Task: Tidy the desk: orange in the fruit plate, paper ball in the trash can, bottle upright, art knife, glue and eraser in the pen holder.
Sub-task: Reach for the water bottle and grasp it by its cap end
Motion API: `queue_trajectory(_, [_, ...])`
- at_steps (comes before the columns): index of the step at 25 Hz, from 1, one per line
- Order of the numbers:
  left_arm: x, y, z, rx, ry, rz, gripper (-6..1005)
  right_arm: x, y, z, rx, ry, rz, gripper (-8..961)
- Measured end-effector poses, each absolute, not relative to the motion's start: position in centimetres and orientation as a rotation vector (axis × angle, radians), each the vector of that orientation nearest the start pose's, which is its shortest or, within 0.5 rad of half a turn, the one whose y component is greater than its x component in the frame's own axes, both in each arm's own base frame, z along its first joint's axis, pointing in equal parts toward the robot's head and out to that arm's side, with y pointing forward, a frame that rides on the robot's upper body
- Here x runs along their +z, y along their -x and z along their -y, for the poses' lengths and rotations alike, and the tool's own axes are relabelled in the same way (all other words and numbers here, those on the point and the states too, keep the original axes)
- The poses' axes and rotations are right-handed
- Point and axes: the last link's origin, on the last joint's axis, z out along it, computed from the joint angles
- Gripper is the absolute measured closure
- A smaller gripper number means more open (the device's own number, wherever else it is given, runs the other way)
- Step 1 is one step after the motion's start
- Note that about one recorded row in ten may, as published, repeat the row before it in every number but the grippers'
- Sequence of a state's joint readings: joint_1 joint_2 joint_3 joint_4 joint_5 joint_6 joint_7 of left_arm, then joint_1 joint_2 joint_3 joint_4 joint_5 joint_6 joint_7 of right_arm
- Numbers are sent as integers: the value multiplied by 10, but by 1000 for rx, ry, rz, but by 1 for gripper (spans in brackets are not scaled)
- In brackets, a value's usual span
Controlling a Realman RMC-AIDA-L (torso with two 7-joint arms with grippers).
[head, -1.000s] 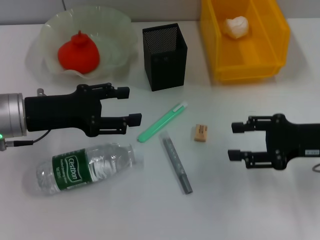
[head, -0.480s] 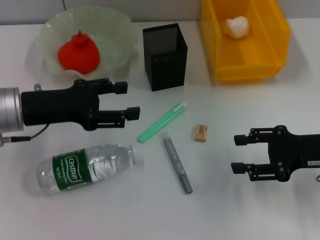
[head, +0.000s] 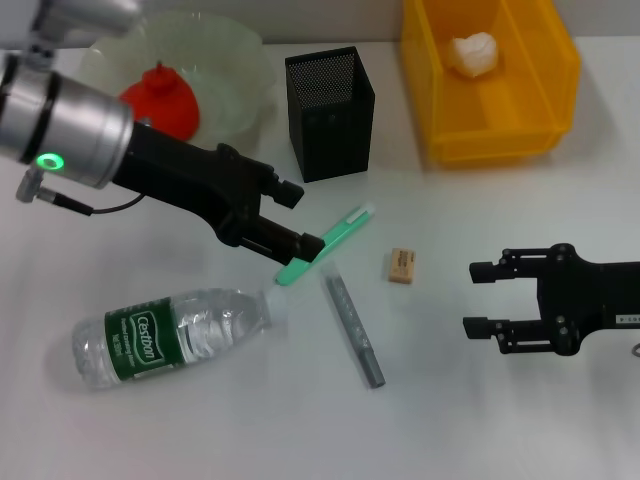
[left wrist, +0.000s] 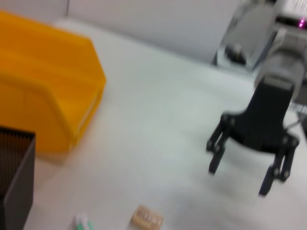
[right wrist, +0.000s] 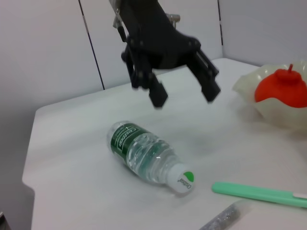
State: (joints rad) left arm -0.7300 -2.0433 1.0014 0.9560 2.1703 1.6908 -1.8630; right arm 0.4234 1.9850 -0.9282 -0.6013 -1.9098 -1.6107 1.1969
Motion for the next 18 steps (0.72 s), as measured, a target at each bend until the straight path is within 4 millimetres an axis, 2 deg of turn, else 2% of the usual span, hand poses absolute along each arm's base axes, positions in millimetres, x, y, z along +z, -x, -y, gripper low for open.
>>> queue_trajectory(3, [1,162,-365,12,3092,547,202,3,-296,-290,573,2891,-440,264])
queue_trajectory(6, [1,162,-365,12,3092,547,205,5,-297,-291,577,2877,-444,265])
queue_trajectory(7, [-9,157,-365,182,3098,553,205,6,-297,-291,577,2874,-445,265])
queue_trajectory(12, [-20,155,-363,323,3091,561,210,7,-298,-292,576,2870,-449,265])
queue_trajectory(13, [-27,155,-361,394,3081,566,210,7,-298,-292,574,2871,-450,265])
queue_trajectory(18, [-34,161,-362,504,3034,558,214,5,-299,-292,548,2881,-450,265])
